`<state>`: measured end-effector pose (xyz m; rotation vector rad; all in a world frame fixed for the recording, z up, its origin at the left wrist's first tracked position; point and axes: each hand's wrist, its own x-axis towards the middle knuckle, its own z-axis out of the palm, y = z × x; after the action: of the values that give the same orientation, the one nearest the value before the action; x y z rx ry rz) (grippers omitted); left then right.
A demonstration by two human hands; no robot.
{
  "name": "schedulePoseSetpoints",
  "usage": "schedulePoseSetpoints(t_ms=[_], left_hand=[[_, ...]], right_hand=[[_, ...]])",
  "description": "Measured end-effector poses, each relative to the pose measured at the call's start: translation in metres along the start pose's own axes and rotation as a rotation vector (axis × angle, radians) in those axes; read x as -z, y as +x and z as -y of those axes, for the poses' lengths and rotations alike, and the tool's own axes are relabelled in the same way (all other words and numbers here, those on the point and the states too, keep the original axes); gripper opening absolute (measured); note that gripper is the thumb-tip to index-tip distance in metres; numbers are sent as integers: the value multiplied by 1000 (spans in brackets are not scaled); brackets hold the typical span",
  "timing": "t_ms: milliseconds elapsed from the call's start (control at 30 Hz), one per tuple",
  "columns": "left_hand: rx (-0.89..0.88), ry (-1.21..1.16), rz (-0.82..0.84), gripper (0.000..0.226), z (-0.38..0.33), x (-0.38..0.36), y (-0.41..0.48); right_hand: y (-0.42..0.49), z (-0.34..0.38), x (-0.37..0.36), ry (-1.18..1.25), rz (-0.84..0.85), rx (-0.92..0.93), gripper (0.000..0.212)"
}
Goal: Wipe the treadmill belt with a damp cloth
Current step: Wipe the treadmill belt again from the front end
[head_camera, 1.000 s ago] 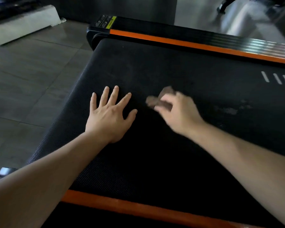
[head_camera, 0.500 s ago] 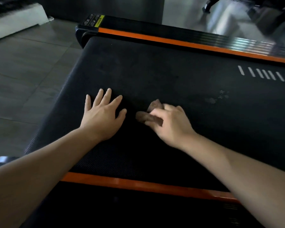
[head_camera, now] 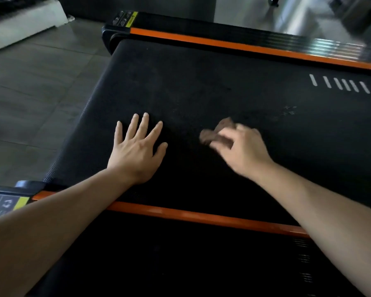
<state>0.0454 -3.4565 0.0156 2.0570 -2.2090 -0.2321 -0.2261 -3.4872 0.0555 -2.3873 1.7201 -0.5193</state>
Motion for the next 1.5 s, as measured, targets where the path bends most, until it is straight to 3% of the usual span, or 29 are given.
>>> schedulePoseSetpoints(t_ms=[100,233,300,367,467,567,633,700,767,833,900,1100,1300,1500], left_hand=[[13,10,18,68,-1,1,0],[26,24,41,69,-4,3,2],[37,34,72,71,-4,6,2],[63,41,102,73,-4,8,4],[158,36,147,72,-19,10,8],[244,37,148,73,-38,7,12],[264,53,136,73,-43,5,13],[279,59,138,73,-43,6,12],[284,63,145,73,-43,7,13],[282,61,153,73,-44,8,12],[292,31,150,73,-48,11,14],[185,-58,66,62,-79,7,59],[232,-161,52,58,-106,4,96],[204,-213,35,60,-110,2,105]], right_hand=[[-3,3,-2,24,-25,-119,22],[-48,16,0,127,131,149,27],[-36,1,0,72,106,190,36],[-6,-19,1,-32,-39,73,35],[16,-36,2,-59,-52,-187,32],[-19,-14,0,28,-6,61,41],[-51,-5,7,130,136,245,40],[-41,-15,8,78,147,313,36],[-3,-35,2,-17,-6,203,38],[39,-57,3,-68,-61,-9,39],[57,-66,-1,-17,-63,-102,31],[46,-62,-1,120,49,189,21],[165,-88,-11,24,-93,-161,31],[104,-61,-2,118,107,99,16]])
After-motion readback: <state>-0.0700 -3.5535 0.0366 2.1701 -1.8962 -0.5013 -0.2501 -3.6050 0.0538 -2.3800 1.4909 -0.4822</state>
